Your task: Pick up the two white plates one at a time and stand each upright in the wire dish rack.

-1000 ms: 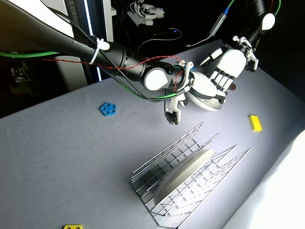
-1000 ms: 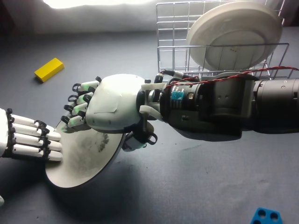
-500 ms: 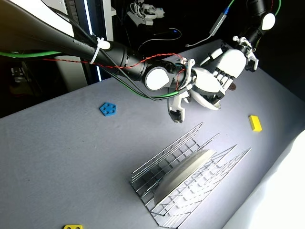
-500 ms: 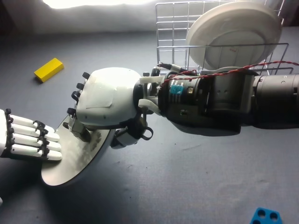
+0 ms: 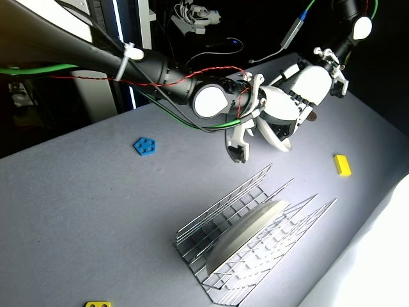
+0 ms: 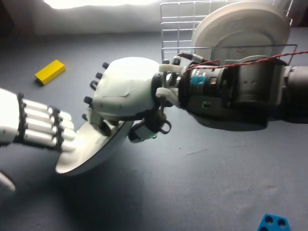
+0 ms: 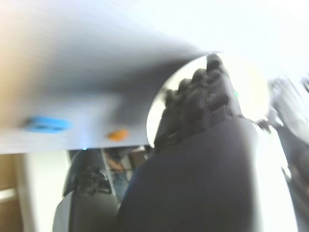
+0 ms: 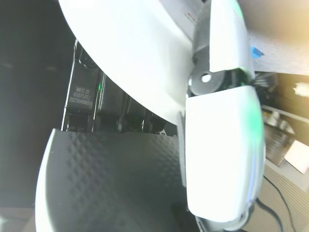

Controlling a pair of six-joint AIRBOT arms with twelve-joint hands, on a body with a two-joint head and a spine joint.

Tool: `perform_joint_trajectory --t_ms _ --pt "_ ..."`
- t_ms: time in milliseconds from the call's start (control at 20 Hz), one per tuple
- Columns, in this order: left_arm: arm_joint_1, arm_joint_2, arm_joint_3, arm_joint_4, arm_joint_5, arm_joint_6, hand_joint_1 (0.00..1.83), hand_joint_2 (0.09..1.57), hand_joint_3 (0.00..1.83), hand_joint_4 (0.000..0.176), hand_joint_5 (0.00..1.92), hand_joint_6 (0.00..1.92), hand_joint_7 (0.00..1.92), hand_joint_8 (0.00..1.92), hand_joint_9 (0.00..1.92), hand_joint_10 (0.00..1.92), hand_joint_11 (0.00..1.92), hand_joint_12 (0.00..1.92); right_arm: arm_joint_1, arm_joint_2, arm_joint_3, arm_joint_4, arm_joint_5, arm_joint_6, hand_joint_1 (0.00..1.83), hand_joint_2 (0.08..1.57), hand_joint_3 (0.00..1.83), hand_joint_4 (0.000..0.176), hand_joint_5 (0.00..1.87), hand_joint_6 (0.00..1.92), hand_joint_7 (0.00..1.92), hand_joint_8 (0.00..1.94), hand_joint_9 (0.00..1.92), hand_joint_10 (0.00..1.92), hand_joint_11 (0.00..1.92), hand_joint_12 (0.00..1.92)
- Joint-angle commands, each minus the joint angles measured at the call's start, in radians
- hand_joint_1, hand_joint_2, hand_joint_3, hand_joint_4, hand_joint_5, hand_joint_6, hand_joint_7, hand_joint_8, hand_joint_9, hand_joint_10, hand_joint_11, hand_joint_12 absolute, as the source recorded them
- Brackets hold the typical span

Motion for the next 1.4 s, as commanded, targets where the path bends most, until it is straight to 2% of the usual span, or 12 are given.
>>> perform_joint_trajectory --t_ms 0,50,100,250,400,450,600,700,800,1100,1200,1350 --pt "-0.018 0.019 0.001 -0.065 -0.044 -0.007 0.0 1.17 0.0 0.0 0.03 0.01 0.03 0.01 0.02 0.01 0.0 0.0 0.018 0.013 -0.014 0.006 0.076 0.011 1.39 1.06 0.0 0.0 1.01 0.94 1.16 0.6 1.03 1.0 0.93 1.1" --pt "-0.035 0.027 0.0 -0.076 -0.044 -0.013 0.0 1.17 0.0 0.0 0.02 0.0 0.03 0.0 0.01 0.0 0.0 0.0 0.027 0.031 -0.034 0.006 0.071 0.032 1.39 1.06 0.0 0.0 1.03 0.92 1.15 0.62 1.02 1.0 0.92 1.09" --pt "-0.046 0.032 -0.001 -0.081 -0.044 -0.021 0.0 1.17 0.0 0.0 0.01 0.0 0.02 0.0 0.01 0.0 0.0 0.0 0.034 0.043 -0.046 0.006 0.069 0.046 1.47 1.06 0.0 0.0 1.02 0.9 1.13 0.62 1.03 0.89 0.9 1.37" --pt "-0.1 0.054 -0.002 -0.081 -0.056 -0.073 0.0 1.17 0.0 0.0 0.02 0.0 0.03 0.01 0.01 0.01 0.02 0.01 0.072 0.102 -0.11 0.006 0.065 0.075 1.41 1.05 0.0 0.0 1.03 0.89 1.16 0.61 1.04 0.96 0.88 1.22" --pt "-0.136 0.075 -0.007 -0.081 -0.061 -0.102 0.0 1.17 0.0 0.0 0.01 0.0 0.02 0.0 0.0 0.0 0.0 0.0 0.101 0.138 -0.145 0.005 0.046 0.113 1.5 1.06 0.0 0.0 1.0 0.89 1.14 0.59 1.05 0.87 0.87 1.46" --pt "-0.151 0.083 -0.01 -0.081 -0.061 -0.12 0.0 1.17 0.0 0.0 0.01 0.0 0.02 0.0 0.0 0.0 0.0 0.0 0.114 0.154 -0.158 0.005 0.034 0.135 1.41 1.05 0.0 0.0 1.03 0.89 1.18 0.54 1.06 0.95 0.88 1.23" --pt "-0.176 0.108 -0.032 -0.073 -0.061 -0.123 0.0 1.17 0.0 0.0 0.02 0.0 0.03 0.0 0.01 0.0 0.0 0.0 0.131 0.178 -0.177 0.005 0.018 0.171 1.39 1.06 0.0 0.0 1.02 0.95 1.15 0.6 1.01 1.03 0.89 1.14" --pt "-0.203 0.128 -0.058 -0.028 -0.061 -0.134 0.0 1.17 0.0 0.0 0.01 0.0 0.02 0.0 0.0 0.0 0.0 0.0 0.145 0.193 -0.187 0.005 -0.009 0.233 1.47 1.06 0.0 0.0 1.03 0.9 1.13 0.6 0.99 0.96 0.85 1.41" --pt "-0.221 0.15 -0.081 -0.001 -0.061 -0.14 0.0 1.17 0.0 0.0 0.03 0.01 0.03 0.01 0.02 0.01 0.01 0.0 0.164 0.208 -0.197 0.004 -0.032 0.318 1.4 1.05 0.0 0.0 1.06 0.84 1.19 0.59 1.02 0.99 0.89 1.13" --pt "-0.245 0.188 -0.088 0.0 -0.06 -0.177 0.0 1.17 0.0 0.0 0.02 0.0 0.02 0.0 0.01 0.0 0.0 0.0 0.217 0.24 -0.214 0.003 -0.128 0.544 1.39 1.06 0.0 0.0 1.05 0.87 1.15 0.63 1.01 1.02 0.9 1.09" --pt "-0.245 0.193 -0.088 0.0 -0.06 -0.185 0.0 1.17 0.0 0.0 0.02 0.0 0.03 0.0 0.0 0.0 0.0 0.0 0.244 0.253 -0.214 0.002 -0.162 0.628 1.49 1.07 0.0 0.0 1.02 0.9 1.12 0.63 0.99 0.92 0.84 1.48" --pt "-0.245 0.196 -0.088 0.001 -0.06 -0.192 0.0 1.17 0.0 0.0 0.0 0.0 0.01 0.0 0.0 0.0 0.0 0.0 0.282 0.276 -0.214 0.0 -0.189 0.743 1.49 1.06 0.0 0.0 1.03 0.86 1.14 0.57 1.03 0.89 0.84 1.48"
